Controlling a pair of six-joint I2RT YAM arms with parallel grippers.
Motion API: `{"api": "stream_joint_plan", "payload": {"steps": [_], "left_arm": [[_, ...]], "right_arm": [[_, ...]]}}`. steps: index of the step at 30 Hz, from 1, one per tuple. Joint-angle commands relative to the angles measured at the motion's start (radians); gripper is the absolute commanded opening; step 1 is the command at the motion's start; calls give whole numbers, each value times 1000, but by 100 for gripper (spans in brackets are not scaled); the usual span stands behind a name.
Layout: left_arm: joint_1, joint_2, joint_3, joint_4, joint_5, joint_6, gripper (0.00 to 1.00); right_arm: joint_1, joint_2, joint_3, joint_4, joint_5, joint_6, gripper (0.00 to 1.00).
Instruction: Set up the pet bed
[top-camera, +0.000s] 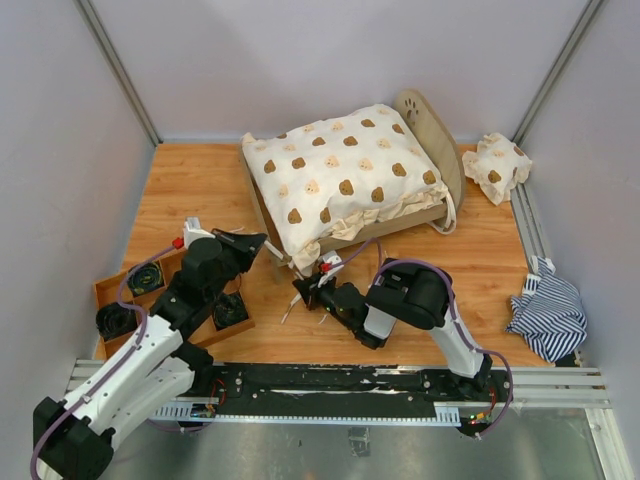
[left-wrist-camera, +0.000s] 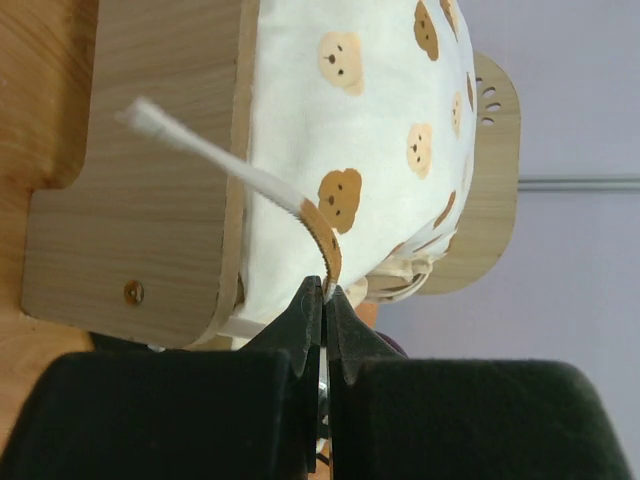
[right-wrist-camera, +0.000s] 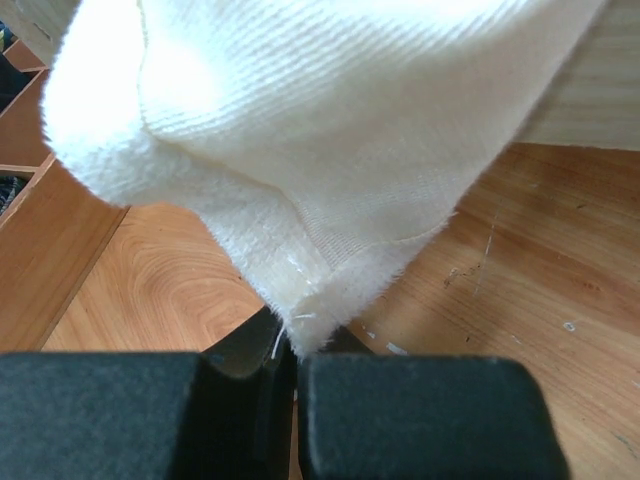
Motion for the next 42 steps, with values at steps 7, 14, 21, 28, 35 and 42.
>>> {"api": "stream_joint_plan", "payload": {"steps": [7,14,21,28,35,42], "left_arm": [[-2,76,87,332,-107,288,0],[0,96,126,281,-98,292,0],[0,-25,27,54,-147,213,40],[0,-61,-6,-49,-240,362,59],[0,-63,54,-142,-283,498,60],[0,-118,90,-256,-316,500,43]], "right_arm": [[-60,72,-17,-25,41,63,0],[-60,4,-38,-43,-21,4,0],[-62,-198,-190,-44,-11,-77,38],[-61,-447,-211,-294,5,-140,51],[-60,-585,-92,-607,28,-166,56],[-60,-528,30,-708,12,-151,57]]}}
